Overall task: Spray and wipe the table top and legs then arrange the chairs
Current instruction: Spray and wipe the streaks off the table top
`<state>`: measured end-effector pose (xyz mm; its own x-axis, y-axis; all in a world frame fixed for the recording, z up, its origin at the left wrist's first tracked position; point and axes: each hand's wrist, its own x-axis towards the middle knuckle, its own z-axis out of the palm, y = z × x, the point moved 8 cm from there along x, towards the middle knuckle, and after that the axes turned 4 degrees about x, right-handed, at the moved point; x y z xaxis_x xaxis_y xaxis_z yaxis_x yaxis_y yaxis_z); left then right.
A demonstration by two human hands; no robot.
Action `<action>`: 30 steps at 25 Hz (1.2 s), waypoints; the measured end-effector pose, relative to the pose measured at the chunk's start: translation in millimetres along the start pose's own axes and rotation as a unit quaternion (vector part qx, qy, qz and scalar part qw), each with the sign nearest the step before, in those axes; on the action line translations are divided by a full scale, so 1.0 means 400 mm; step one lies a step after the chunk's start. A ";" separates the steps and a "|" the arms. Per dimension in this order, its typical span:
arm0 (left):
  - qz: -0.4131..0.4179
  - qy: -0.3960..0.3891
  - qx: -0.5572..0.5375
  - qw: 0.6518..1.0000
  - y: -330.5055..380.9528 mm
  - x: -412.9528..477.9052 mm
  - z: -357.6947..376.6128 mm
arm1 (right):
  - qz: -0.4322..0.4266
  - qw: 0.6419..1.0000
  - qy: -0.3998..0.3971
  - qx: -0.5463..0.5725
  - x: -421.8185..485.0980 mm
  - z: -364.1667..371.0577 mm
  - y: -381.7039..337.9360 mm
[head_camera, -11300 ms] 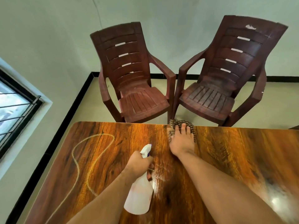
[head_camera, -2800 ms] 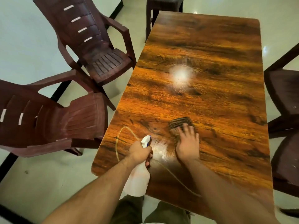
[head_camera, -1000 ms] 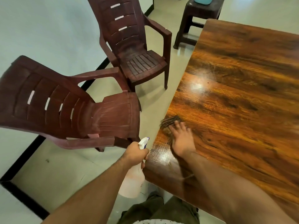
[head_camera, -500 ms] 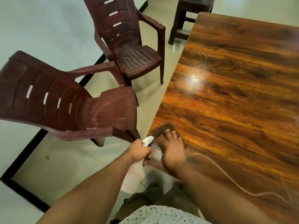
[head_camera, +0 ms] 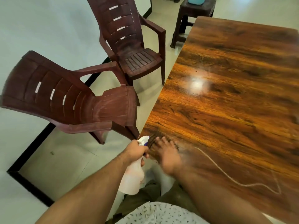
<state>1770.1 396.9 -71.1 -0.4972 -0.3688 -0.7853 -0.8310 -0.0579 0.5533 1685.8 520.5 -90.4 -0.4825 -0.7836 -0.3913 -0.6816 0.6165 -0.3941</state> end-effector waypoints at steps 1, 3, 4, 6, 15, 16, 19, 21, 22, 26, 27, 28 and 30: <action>-0.003 0.003 -0.004 1.000 -0.009 -0.006 0.013 | -0.096 0.994 -0.044 -0.007 -0.041 0.026 -0.040; -0.003 0.008 -0.010 1.000 -0.017 -0.020 0.043 | -0.180 0.982 -0.051 -0.002 -0.068 -0.004 0.038; -0.001 0.007 -0.005 1.000 -0.022 -0.024 0.067 | -0.134 0.991 -0.027 0.002 -0.059 -0.038 0.126; 0.003 -0.005 0.015 1.000 -0.022 -0.037 0.133 | 0.101 0.991 0.073 0.038 -0.066 -0.115 0.342; -0.018 -0.094 0.024 0.995 0.006 -0.115 0.448 | 0.140 0.987 0.070 0.047 -0.209 -0.219 0.658; -0.021 -0.087 0.020 0.996 0.000 -0.119 0.465 | 0.258 0.960 0.091 0.060 -0.223 -0.228 0.717; -0.033 -0.064 0.007 0.997 -0.023 -0.134 0.486 | 0.262 0.959 0.107 0.030 -0.195 -0.173 0.587; -0.029 -0.050 -0.009 0.998 -0.039 -0.143 0.491 | 0.036 0.998 0.047 -0.008 -0.175 -0.121 0.448; -0.032 -0.040 -0.008 0.999 -0.046 -0.148 0.490 | -0.063 0.998 0.000 -0.023 -0.159 -0.116 0.424; -0.048 0.006 -0.037 0.998 -0.071 -0.163 0.480 | 0.104 0.994 0.014 0.009 -0.024 -0.178 0.502; -0.047 0.014 -0.040 0.998 -0.077 -0.162 0.479 | 0.128 0.992 0.019 -0.003 -0.008 -0.166 0.456; -0.044 0.020 -0.044 0.998 -0.084 -0.162 0.477 | 0.067 0.998 0.001 -0.019 0.003 -0.129 0.367; -0.045 0.026 -0.071 0.996 -0.105 -0.155 0.478 | -0.164 0.978 -0.090 -0.091 -0.064 -0.029 0.196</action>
<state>1788.1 599.3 -98.9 -0.4058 -0.4046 -0.8195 -0.8262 -0.2211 0.5182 1638.3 587.9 -101.9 -0.1280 -0.9007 -0.4151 -0.8780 0.2976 -0.3750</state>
